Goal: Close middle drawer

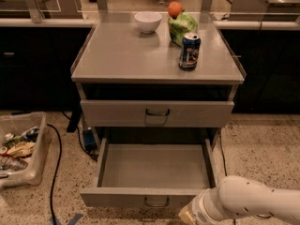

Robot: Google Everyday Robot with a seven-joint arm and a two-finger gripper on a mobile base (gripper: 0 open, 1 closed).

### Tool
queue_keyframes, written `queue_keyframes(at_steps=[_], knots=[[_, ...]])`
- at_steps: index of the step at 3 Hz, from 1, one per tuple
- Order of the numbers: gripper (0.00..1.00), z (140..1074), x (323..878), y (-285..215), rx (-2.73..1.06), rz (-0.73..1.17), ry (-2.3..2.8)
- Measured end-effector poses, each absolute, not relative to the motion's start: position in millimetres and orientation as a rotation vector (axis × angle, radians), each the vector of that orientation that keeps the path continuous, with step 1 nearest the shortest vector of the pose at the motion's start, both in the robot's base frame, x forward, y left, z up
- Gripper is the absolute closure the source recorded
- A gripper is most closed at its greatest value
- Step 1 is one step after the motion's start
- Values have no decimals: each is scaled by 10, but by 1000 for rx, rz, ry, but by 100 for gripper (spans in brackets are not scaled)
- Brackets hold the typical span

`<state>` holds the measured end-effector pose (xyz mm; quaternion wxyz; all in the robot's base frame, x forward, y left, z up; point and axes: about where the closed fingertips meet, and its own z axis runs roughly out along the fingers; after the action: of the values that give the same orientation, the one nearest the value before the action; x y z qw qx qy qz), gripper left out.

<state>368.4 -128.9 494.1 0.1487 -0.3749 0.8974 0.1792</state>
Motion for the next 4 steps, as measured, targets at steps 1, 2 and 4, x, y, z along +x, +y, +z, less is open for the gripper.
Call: queue_keyframes(at_steps=[1, 2, 4], knots=[[100, 4635, 3704, -1313, -1041, 508, 2622], [100, 4303, 3872, -1253, -939, 499, 2601], [100, 4153, 4009, -1317, -907, 459, 2621]])
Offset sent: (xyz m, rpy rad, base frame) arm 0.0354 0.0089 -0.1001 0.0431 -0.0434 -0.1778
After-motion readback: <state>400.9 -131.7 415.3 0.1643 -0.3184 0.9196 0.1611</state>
